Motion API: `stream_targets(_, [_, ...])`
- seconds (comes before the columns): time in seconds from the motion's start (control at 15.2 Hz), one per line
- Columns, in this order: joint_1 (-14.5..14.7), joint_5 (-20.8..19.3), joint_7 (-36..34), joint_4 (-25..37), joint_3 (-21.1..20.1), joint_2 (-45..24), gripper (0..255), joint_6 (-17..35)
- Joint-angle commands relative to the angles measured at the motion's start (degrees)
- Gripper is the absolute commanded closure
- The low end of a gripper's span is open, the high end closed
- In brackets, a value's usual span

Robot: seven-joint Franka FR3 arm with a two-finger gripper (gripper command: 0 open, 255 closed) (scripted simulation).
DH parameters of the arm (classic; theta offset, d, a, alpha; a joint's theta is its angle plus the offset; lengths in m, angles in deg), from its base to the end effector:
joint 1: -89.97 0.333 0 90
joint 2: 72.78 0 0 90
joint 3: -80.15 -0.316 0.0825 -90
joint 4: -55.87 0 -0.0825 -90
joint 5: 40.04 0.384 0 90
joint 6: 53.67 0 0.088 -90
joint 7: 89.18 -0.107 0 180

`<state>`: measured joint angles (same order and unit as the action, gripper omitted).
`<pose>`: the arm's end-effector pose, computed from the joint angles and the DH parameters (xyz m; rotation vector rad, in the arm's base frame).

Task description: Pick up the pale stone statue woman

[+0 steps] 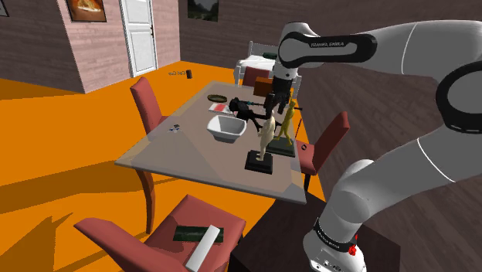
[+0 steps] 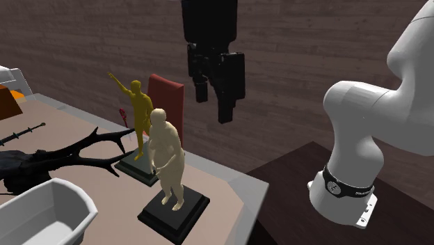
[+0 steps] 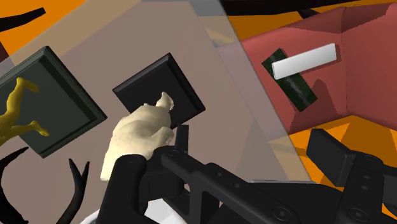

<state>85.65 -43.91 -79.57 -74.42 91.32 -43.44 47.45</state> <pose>0.3815 -0.1228 0.5456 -3.1108 0.1007 -0.0023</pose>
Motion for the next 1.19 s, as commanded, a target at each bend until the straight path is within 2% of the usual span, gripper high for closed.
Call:
stream_targets(0.0, [-0.51,-0.62,2.44,1.69,1.92,-2.99,0,2.18])
stream_targets(0.53, [-1.62,0.40,10.90,11.96,8.04,-15.05,0,6.86])
stream_targets(0.99, [-1.74,0.46,11.12,6.81,8.39,-15.79,0,12.72])
stream_targets(1.12, [-1.75,0.46,11.11,6.81,8.39,-15.79,0,12.72])
